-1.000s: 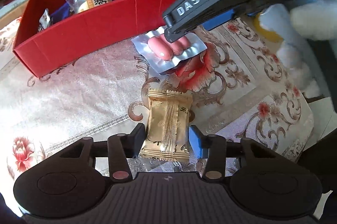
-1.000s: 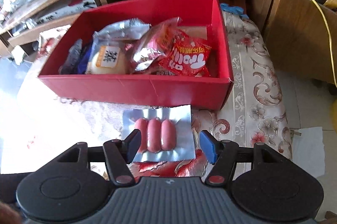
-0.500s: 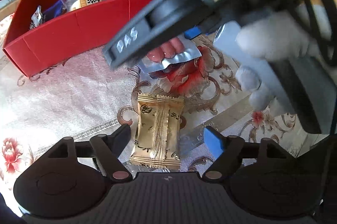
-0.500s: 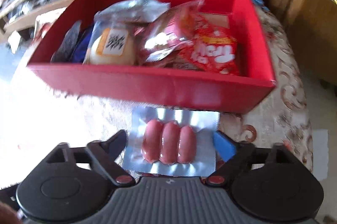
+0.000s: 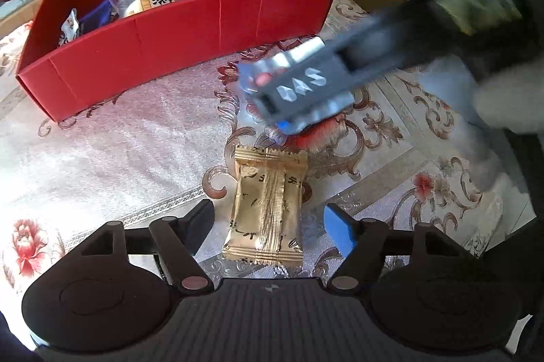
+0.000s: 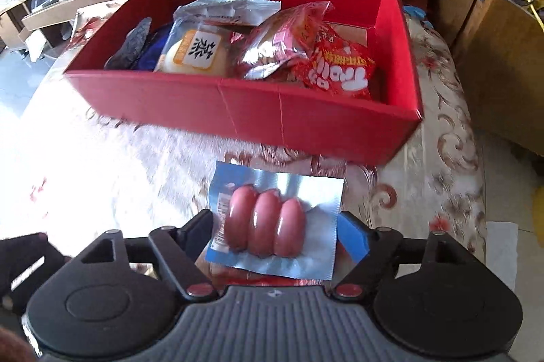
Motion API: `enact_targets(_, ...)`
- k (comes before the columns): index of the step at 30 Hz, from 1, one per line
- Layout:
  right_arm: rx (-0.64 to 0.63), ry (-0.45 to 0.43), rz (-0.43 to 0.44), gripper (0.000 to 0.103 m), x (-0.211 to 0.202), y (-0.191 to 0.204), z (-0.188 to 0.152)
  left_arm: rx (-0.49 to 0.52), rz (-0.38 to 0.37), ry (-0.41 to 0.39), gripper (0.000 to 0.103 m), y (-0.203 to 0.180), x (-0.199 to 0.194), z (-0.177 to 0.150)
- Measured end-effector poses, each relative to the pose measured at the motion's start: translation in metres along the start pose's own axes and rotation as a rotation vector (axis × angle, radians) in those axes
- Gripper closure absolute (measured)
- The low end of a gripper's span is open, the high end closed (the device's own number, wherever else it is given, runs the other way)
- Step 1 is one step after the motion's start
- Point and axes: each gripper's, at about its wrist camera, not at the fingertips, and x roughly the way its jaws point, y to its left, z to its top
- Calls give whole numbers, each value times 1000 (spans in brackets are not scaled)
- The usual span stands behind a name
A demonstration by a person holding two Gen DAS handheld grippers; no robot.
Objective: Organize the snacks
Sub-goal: 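Lift and carry the gold pastry and pink sausage pack over the red box with both tools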
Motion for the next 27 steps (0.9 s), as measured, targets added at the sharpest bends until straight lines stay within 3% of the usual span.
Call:
enact_targets(12,20,-38,8,25,-37,-9,-25,-36,-8,-9,31,7,-8,-1)
enact_targets(18,24,-60,24,25,-45,-6,-24,-21,30,-10,30,-3,6,7)
enact_targets(22,31,-62,33,25,-45,-10,-25,-18,71,-22,52,-2,3,3)
enact_targets(27,41,-88,44,25,-52,-13,-23,-65,65,-28,54,6,-4,0)
